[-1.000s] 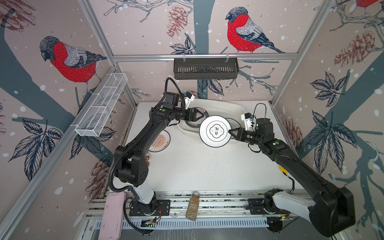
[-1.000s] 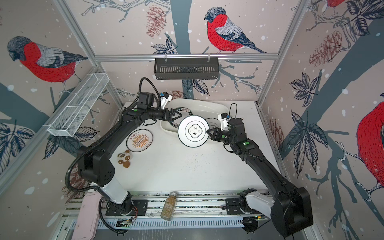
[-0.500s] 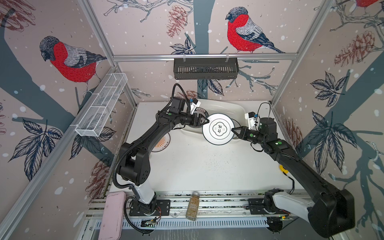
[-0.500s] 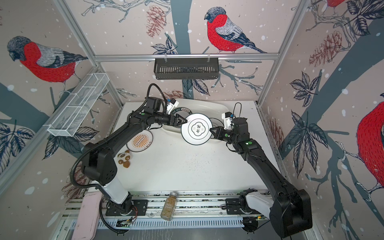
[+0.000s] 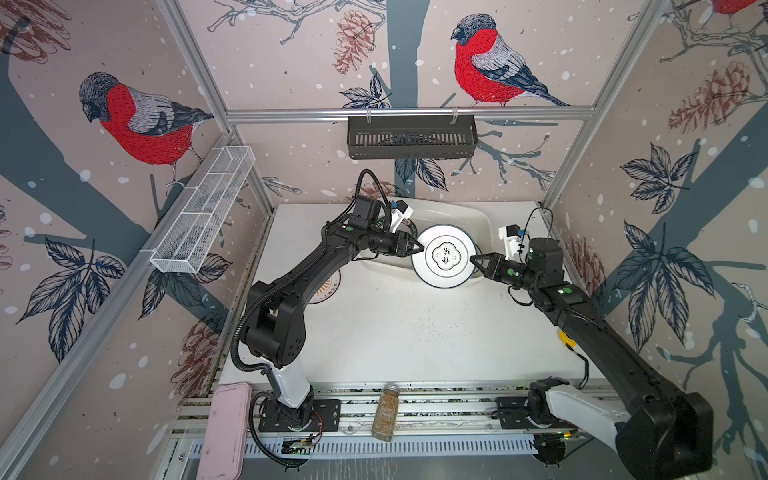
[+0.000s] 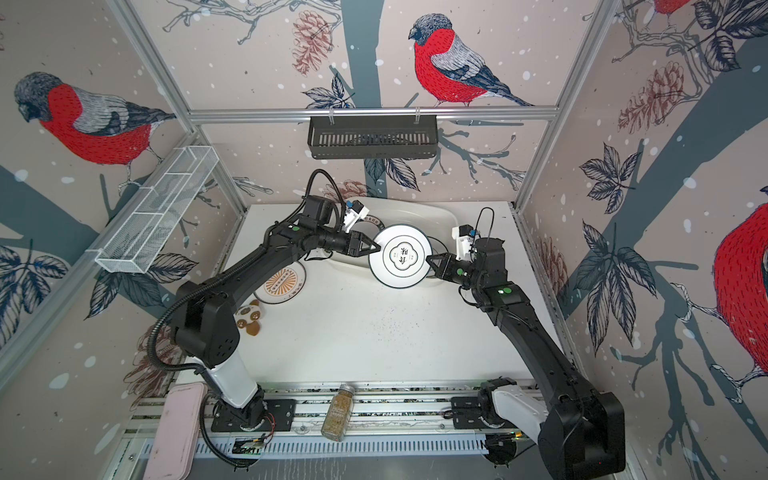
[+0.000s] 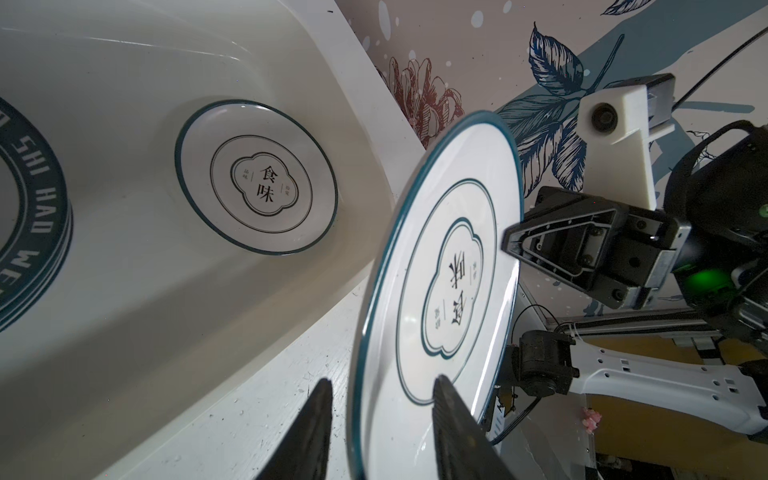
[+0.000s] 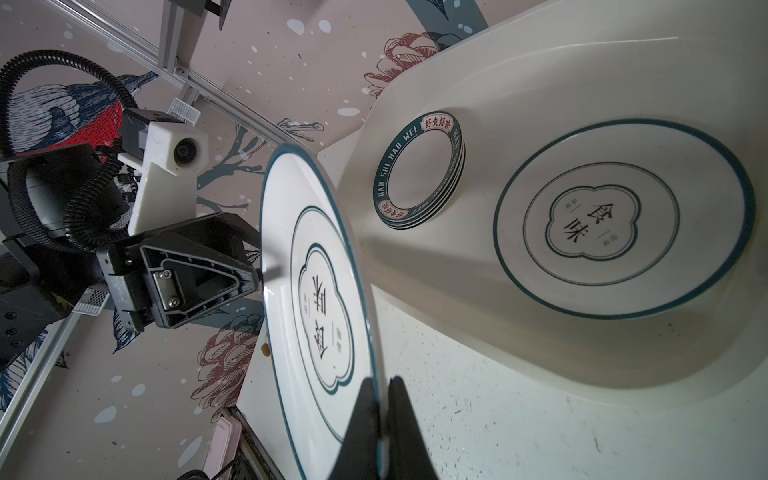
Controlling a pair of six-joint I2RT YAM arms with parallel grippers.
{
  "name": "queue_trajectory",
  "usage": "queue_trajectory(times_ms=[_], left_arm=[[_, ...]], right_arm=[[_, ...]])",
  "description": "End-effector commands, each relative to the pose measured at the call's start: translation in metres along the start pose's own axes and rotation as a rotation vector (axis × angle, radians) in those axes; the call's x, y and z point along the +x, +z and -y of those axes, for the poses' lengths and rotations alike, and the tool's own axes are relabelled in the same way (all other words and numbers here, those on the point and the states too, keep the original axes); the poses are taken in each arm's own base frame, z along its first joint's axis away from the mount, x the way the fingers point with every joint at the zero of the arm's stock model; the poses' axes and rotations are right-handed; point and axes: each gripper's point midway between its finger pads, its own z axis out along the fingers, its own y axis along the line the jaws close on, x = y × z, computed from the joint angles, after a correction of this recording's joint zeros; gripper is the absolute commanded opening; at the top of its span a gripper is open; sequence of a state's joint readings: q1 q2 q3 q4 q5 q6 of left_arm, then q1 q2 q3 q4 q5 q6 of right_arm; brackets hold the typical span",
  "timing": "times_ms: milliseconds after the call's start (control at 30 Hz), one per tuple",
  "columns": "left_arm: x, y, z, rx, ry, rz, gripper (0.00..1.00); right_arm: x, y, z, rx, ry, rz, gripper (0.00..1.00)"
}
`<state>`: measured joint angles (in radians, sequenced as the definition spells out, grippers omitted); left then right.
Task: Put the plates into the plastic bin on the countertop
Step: 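Close the left gripper on the plate rim while the right gripper holds it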
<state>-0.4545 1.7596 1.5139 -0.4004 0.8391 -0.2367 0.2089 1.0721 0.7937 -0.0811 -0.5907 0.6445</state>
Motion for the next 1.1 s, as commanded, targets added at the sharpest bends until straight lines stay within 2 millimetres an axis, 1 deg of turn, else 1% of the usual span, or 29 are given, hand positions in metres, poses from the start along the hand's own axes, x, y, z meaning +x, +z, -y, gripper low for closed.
queue_trajectory(times_ms=[0,167,300,433,567,667,833,867,900,933,1067], left_arm=[[-0.002,0.002,0.007,0.044,0.007,0.001,0.38],[-0.001,0.004,0.009,0.065,-0.011,-0.003,0.31],[-0.002,0.005,0.013,0.084,-0.021,-0.003,0.22],[-0.003,0.004,0.017,0.103,-0.030,0.000,0.17],[-0.004,0.004,0.021,0.130,-0.043,0.000,0.09],[-0.005,0.004,0.023,0.147,-0.049,0.002,0.06],[-0.007,0.003,0.026,0.156,-0.046,0.007,0.00],[-0.007,0.002,0.027,0.158,-0.047,0.008,0.00],[-0.008,0.001,0.028,0.158,-0.043,0.011,0.00],[-0.009,0.001,0.028,0.157,-0.041,0.013,0.00],[-0.013,-0.002,0.030,0.143,-0.020,0.025,0.00]], right_arm=[[-0.012,-0.004,-0.011,-0.046,-0.040,0.053,0.01],[-0.012,-0.005,-0.011,-0.047,-0.040,0.059,0.02],[-0.011,-0.005,-0.008,-0.043,-0.039,0.063,0.01],[-0.011,-0.004,-0.006,-0.039,-0.037,0.067,0.02],[-0.010,-0.003,-0.005,-0.038,-0.035,0.067,0.02],[-0.009,-0.001,-0.001,-0.032,-0.029,0.065,0.05],[-0.008,0.000,0.003,-0.016,-0.026,0.068,0.17],[-0.008,0.001,0.004,-0.013,-0.025,0.069,0.22],[-0.009,0.001,0.005,-0.008,-0.025,0.073,0.29],[-0.010,0.001,0.007,0.001,-0.023,0.075,0.34],[-0.016,0.000,0.015,0.027,-0.014,0.095,0.44]])
